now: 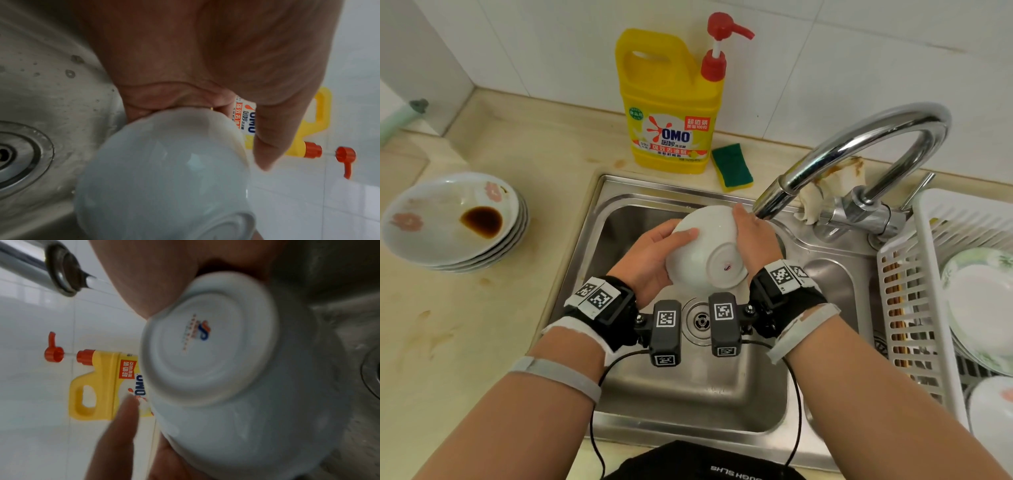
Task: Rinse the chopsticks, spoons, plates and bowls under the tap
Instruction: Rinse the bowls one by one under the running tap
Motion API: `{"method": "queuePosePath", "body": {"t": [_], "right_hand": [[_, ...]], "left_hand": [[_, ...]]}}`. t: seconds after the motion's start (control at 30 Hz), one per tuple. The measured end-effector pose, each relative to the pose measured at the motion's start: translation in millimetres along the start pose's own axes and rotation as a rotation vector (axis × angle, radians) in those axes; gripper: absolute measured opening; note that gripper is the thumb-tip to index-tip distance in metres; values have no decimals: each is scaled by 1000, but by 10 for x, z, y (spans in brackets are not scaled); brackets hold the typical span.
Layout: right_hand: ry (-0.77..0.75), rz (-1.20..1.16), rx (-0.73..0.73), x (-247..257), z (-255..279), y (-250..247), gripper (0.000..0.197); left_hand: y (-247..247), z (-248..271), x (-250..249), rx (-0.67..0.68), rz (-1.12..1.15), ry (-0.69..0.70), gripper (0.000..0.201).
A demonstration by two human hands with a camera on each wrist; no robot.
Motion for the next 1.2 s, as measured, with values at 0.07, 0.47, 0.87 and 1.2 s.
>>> {"method": "queuePosePath", "body": {"t": [0.07,0.47,0.87,1.2], "right_hand": [[-30,28,3,24,9,-9,33],[119,-150,55,-202,-106,124,113],[-77,-59,-36,21,23,-40,36],[67,-176,15,-165,-7,50,64]], "left_hand": [[26,-7,-36,-5,-68,19,42],[131,46,5,30,39,75,43],[58,5,-133,-53,-194,139,34],[-43,39,-46,-64,9,124,41]]}}
Point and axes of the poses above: each hand's wrist, its own z-axis away from the middle knuckle, its own y-axis out of the palm, x = y × z, the point moved 8 cm from there along -z, towards the middle knuckle, and after that the axes turned 2 degrees about -z, right-handed, at the moved point
